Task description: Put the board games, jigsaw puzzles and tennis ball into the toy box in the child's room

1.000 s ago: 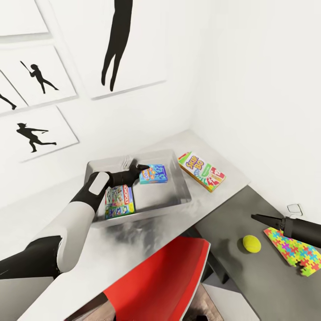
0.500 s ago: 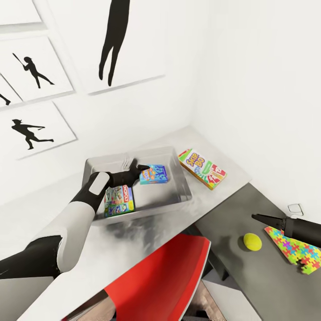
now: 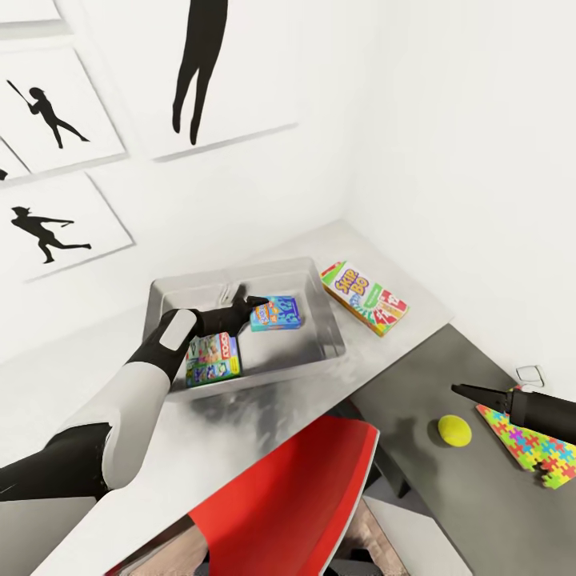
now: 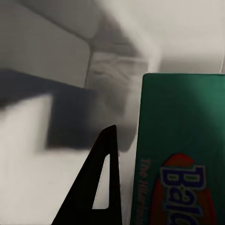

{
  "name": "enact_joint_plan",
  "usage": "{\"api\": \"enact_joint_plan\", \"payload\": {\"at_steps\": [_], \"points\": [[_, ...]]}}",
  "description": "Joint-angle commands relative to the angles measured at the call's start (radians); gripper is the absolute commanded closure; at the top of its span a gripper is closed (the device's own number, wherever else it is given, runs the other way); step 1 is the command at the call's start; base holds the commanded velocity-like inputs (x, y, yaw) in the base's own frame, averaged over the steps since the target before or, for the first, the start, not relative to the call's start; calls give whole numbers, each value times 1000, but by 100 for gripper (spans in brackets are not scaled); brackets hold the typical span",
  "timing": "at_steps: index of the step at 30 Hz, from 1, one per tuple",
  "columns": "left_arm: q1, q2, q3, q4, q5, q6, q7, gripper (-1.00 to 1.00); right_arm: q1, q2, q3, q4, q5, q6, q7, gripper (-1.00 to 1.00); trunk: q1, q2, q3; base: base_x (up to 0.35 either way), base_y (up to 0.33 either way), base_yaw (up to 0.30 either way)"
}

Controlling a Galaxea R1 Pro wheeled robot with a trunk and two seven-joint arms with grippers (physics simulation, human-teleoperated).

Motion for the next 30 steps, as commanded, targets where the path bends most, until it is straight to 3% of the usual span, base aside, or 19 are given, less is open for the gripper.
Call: {"api": "enact_joint_plan", "payload": {"at_steps": [1, 17, 30], "points": [[-1, -1, 9, 0, -3, 8, -3, 100, -1, 0, -1, 0, 3, 3, 5, -100, 0, -2, -3, 0, 0, 0], [-3, -1, 8, 0, -3, 8, -3, 100, -1, 1, -1, 0, 3, 3, 5, -100, 0, -2, -29, 0, 0, 0], [-51, 0, 13, 0, -1, 9, 7, 100, -1, 2, 0, -1, 3, 3, 5, -100, 0, -2, -50, 0, 0, 0]]}}
